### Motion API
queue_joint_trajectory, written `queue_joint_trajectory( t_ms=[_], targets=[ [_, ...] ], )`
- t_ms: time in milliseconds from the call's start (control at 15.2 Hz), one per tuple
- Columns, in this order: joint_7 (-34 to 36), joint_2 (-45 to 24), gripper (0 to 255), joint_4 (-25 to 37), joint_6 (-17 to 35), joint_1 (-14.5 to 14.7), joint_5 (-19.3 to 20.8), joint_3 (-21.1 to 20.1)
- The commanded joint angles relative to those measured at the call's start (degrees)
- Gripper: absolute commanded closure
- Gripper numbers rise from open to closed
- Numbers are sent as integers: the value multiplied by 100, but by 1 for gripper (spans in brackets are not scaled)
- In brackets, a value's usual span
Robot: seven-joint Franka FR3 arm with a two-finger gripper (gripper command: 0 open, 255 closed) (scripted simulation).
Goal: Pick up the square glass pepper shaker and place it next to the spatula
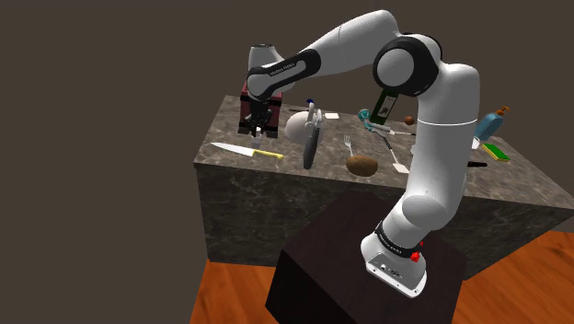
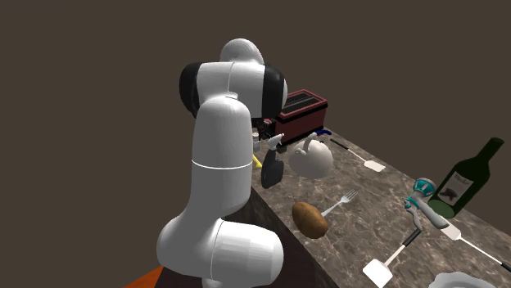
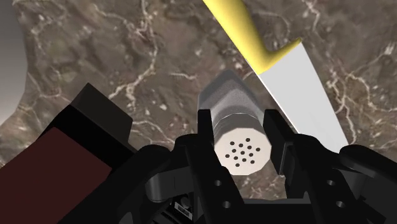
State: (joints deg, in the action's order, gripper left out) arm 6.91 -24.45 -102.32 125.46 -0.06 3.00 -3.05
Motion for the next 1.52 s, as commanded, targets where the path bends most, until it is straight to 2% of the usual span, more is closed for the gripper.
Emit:
queue_joint_trajectory(
  t_ms=[0, 1452],
  targets=[
    [0, 0, 255, -1, 0, 0, 0, 0],
    [-61, 623, 255, 757, -1379, -10, -63, -24]
  ],
)
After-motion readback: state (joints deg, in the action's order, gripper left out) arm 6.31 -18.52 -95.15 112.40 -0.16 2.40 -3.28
